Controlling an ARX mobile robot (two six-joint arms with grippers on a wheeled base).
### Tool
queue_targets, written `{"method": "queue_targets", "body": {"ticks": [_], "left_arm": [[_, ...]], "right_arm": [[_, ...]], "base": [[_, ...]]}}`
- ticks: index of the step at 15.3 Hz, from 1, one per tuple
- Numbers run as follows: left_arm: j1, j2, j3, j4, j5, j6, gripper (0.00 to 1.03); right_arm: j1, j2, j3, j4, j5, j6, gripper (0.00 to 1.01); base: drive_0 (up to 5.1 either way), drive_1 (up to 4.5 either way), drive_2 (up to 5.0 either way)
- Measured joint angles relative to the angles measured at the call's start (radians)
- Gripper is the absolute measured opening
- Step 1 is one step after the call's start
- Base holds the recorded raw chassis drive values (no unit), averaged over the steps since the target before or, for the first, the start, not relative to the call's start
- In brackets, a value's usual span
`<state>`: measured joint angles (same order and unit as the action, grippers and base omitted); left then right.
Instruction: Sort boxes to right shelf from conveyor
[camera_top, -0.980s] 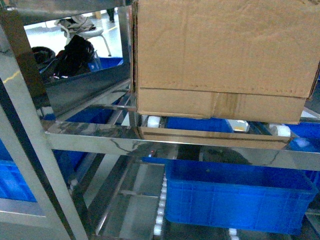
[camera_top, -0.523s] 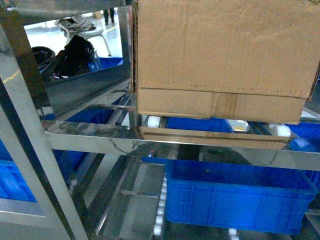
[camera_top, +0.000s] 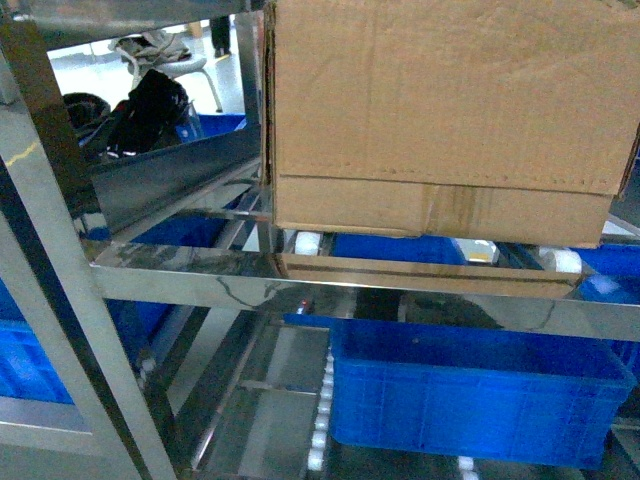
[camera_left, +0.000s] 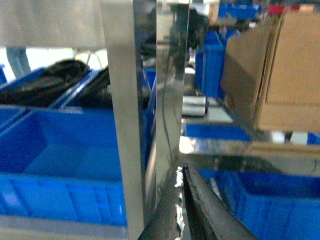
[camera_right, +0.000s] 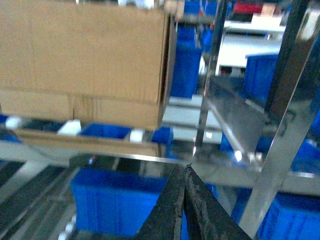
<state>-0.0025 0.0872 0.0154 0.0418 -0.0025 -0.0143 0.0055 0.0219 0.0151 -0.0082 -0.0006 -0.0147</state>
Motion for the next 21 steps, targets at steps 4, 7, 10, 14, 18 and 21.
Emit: {"method": "queue_targets", "body": {"ticks": [4, 7, 10, 14, 18, 21], "left_arm": [[0.0, -0.078, 0.0, -0.035, 0.003, 0.0, 0.02], [0.0, -0.076, 0.004, -0.035, -0.002, 0.0, 0.02], [0.0, -0.076, 0.0, -0.046, 0.002, 0.001, 0.41], [0.0, -0.076, 0.0, -0.046, 0.002, 0.002, 1.0], [0.0, -0.076, 0.0, -0.046, 0.002, 0.002, 0.98], [0.0, -0.076, 0.0, -0.046, 0.002, 0.003, 0.98]], "right_arm": [[0.0, -0.016, 0.002, 0.015, 0.0, 0.0, 0.02], [0.0, -0.017, 0.0, -0.004, -0.001, 0.0, 0.02], [-0.001, -0.017, 0.0, 0.003, 0.0, 0.0, 0.37], [-0.001, -0.017, 0.0, 0.003, 0.0, 0.0, 0.98], [-0.001, -0.017, 0.0, 0.003, 0.0, 0.0, 0.97], [-0.001, -0.017, 0.0, 0.003, 0.0, 0.0, 0.98]], "base": [[0.0, 0.0, 0.0], [0.0, 0.0, 0.0], [0.0, 0.0, 0.0], [0.0, 0.0, 0.0], [0.0, 0.0, 0.0], [0.0, 0.0, 0.0]]}}
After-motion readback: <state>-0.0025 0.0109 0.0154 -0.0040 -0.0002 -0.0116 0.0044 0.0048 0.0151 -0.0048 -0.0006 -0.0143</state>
